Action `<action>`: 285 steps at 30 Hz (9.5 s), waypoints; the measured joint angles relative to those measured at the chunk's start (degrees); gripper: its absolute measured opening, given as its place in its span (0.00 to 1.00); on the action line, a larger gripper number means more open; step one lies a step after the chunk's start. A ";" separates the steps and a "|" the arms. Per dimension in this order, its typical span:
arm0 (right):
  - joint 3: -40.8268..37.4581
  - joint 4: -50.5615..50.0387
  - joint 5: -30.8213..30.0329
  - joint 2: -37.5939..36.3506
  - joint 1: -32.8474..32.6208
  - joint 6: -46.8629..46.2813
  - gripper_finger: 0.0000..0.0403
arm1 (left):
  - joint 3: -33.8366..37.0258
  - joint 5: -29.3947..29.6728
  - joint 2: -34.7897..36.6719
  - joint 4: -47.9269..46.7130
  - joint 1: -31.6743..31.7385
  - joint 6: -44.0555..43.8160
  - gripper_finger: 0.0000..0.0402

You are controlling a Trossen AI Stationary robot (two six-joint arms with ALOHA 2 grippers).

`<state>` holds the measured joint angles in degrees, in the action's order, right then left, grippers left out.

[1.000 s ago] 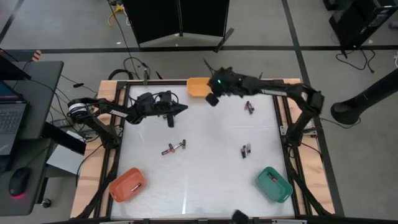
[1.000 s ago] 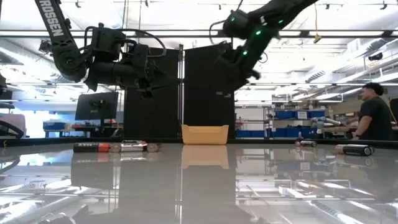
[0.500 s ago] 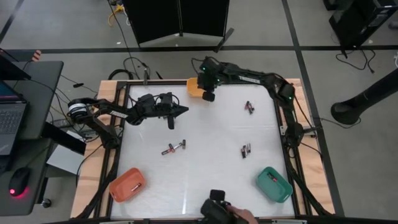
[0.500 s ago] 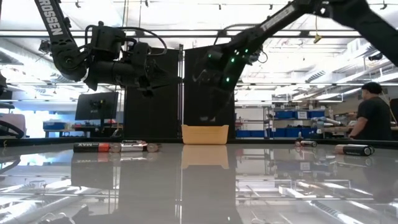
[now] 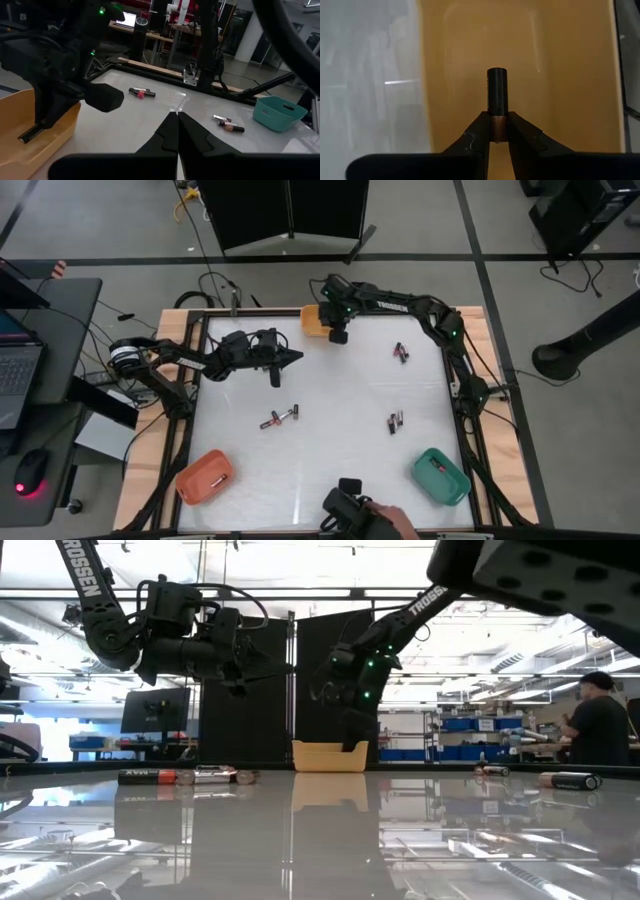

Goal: Sort batteries
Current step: Put the black-brown battery into the yellow bin, then put the black-red battery into the green bin

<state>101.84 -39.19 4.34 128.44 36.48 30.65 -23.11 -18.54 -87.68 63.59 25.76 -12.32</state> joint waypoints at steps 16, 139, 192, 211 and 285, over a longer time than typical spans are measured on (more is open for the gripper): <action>0.04 -0.16 -0.22 1.60 0.04 0.00 0.24 | 0.00 0.10 0.00 -0.07 -0.07 -0.39 0.01; -58.66 54.98 -19.91 -33.88 -41.67 -36.75 0.02 | -11.37 24.90 5.77 -85.62 -40.11 -29.56 0.17; -69.07 90.29 -25.86 -45.68 -44.05 -41.13 0.37 | -10.29 -0.20 -2.29 -3.73 -17.82 4.22 0.12; -69.05 96.76 -25.77 -46.09 -44.61 -38.23 0.43 | -17.41 -4.92 -5.81 -1.89 -16.35 2.98 0.12; -43.55 -7.22 -16.92 -60.49 -66.88 -90.74 0.15 | -25.94 -10.89 -13.43 -2.25 -9.66 2.37 0.37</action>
<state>58.29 -46.41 -12.58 67.96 -30.41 -60.09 -49.06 -29.43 -101.11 61.34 16.10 -9.94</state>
